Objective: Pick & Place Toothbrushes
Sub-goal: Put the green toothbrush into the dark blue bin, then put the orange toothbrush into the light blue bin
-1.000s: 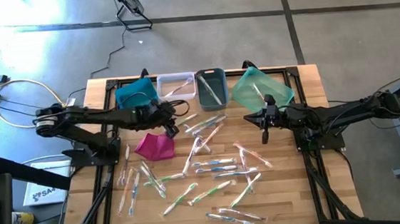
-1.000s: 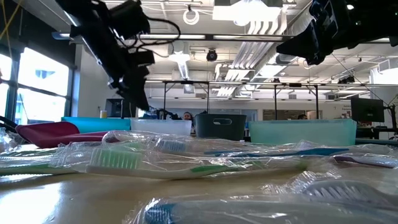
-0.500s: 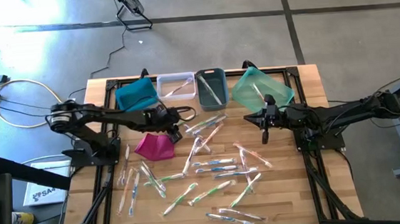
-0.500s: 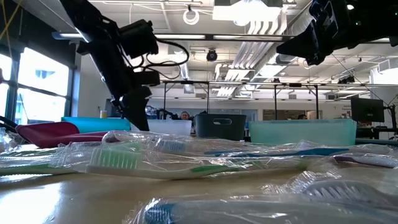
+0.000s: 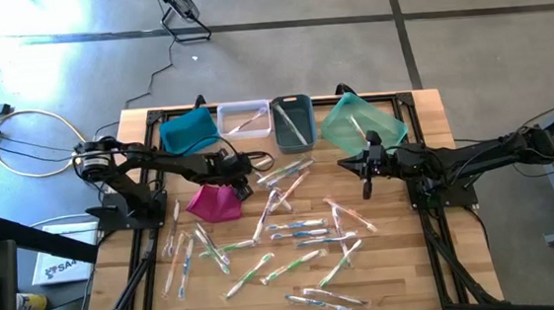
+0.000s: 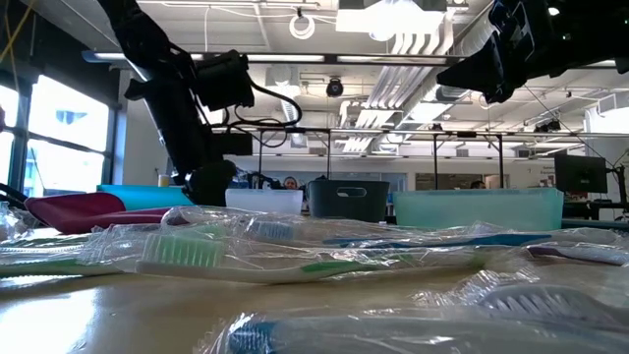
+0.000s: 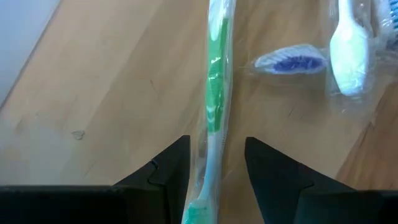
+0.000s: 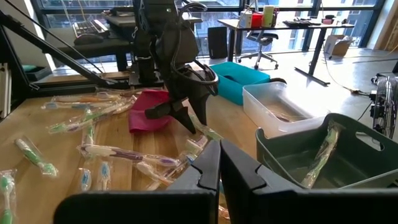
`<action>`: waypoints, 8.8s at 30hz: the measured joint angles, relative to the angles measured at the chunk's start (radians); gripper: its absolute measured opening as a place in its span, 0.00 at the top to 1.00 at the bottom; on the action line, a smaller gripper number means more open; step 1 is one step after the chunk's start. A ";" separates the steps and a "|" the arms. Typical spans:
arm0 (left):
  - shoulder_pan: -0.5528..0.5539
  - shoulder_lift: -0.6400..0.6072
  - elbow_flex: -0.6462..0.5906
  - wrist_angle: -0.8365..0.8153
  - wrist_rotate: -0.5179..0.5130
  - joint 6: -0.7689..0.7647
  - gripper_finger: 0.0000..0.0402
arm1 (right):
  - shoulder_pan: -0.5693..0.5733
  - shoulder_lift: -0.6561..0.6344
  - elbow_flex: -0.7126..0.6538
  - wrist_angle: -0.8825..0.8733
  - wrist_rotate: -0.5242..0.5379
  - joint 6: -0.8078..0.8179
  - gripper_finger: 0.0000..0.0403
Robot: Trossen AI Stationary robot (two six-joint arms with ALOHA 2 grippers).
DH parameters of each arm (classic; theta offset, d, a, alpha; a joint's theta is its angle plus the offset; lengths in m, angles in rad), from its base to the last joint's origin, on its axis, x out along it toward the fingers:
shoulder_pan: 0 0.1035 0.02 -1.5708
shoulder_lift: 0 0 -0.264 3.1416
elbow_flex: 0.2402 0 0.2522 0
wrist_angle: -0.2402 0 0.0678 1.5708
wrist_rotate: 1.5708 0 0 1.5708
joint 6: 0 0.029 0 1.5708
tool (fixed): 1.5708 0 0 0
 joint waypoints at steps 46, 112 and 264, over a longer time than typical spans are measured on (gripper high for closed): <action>0.000 0.011 0.000 0.000 0.015 -0.033 0.77 | 0.000 0.000 0.000 -0.001 0.000 0.000 0.99; 0.031 -0.302 -0.001 0.452 -0.088 0.133 1.00 | 0.000 0.000 0.001 -0.002 0.000 0.000 0.99; 0.013 0.027 0.307 0.302 0.264 0.133 0.99 | 0.000 0.000 0.000 -0.046 0.002 0.004 0.99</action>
